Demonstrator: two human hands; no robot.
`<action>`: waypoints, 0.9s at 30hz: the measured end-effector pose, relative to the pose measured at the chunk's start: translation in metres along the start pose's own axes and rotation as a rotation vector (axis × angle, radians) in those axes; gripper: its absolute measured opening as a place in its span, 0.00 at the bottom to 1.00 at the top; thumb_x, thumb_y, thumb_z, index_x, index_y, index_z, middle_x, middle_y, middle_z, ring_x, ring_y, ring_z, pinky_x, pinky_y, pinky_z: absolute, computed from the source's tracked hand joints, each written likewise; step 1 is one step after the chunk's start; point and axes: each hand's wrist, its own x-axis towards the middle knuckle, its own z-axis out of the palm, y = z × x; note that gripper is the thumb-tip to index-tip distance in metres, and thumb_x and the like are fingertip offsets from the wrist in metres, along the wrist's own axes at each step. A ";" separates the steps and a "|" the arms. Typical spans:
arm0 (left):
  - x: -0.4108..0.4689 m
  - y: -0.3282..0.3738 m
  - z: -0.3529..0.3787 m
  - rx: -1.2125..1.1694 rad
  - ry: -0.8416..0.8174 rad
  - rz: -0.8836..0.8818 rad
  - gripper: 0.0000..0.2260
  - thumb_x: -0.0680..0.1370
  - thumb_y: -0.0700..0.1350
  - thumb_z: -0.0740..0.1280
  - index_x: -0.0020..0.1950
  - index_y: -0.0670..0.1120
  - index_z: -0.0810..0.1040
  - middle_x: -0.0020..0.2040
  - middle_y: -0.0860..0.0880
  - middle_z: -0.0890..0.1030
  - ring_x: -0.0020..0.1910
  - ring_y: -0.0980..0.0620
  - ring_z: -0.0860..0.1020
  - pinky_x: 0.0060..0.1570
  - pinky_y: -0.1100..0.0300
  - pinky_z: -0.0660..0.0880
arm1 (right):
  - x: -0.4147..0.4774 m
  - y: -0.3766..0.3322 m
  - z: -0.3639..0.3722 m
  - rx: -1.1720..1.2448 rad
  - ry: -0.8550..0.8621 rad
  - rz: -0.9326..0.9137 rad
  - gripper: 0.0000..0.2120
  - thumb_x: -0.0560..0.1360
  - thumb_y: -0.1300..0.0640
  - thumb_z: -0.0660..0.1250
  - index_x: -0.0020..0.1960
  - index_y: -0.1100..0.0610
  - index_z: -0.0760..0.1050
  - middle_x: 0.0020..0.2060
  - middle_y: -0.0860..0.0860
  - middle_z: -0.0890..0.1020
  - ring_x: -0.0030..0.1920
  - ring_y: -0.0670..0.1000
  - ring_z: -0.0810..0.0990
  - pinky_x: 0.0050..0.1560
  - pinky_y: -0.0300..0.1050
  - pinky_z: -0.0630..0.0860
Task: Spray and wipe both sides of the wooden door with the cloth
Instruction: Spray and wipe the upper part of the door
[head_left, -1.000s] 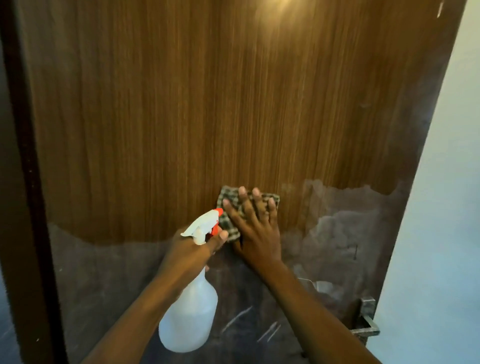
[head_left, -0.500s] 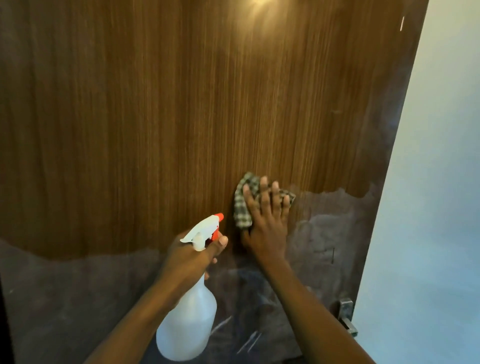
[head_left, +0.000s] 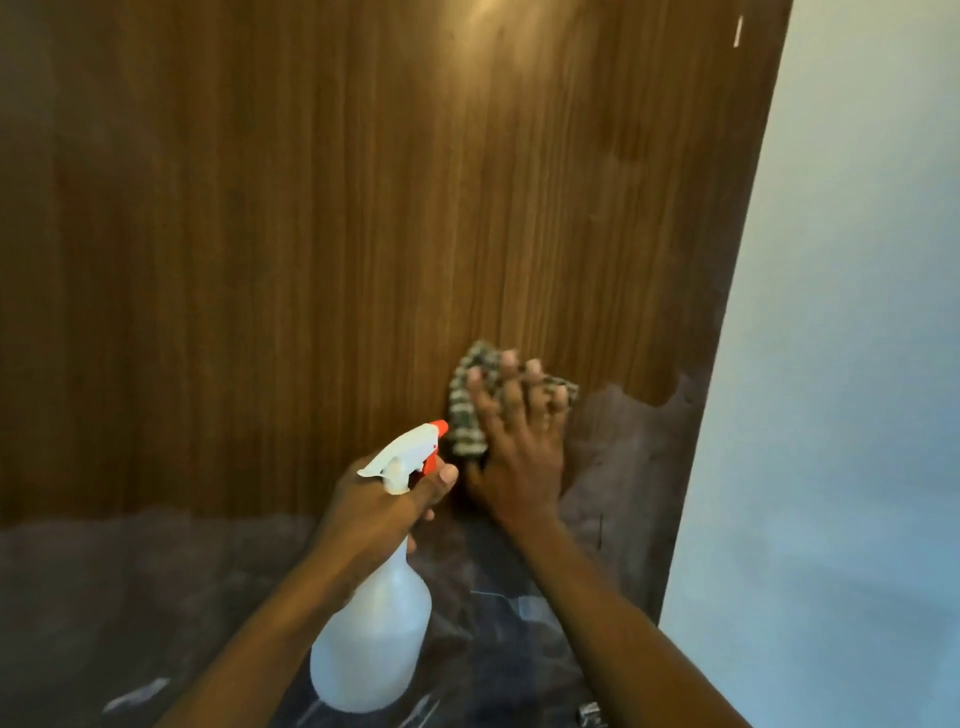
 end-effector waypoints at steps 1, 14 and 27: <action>0.000 0.002 0.008 -0.001 0.021 -0.022 0.22 0.67 0.59 0.69 0.57 0.52 0.72 0.46 0.50 0.82 0.40 0.52 0.79 0.34 0.61 0.76 | -0.013 0.003 0.002 0.005 -0.008 -0.091 0.31 0.76 0.44 0.63 0.77 0.49 0.62 0.77 0.56 0.61 0.78 0.60 0.55 0.74 0.66 0.55; -0.020 0.019 0.088 0.085 -0.005 -0.021 0.29 0.69 0.55 0.71 0.68 0.50 0.68 0.61 0.51 0.73 0.64 0.48 0.72 0.59 0.60 0.69 | -0.051 0.158 -0.023 0.273 0.067 0.685 0.35 0.79 0.42 0.52 0.75 0.33 0.31 0.80 0.49 0.49 0.79 0.53 0.46 0.76 0.64 0.50; -0.015 0.022 0.139 -0.048 -0.064 -0.016 0.29 0.60 0.61 0.68 0.58 0.49 0.74 0.39 0.46 0.83 0.37 0.48 0.82 0.35 0.57 0.78 | -0.097 0.182 -0.005 0.064 -0.012 0.070 0.29 0.77 0.47 0.62 0.76 0.52 0.62 0.79 0.54 0.57 0.78 0.61 0.56 0.71 0.68 0.59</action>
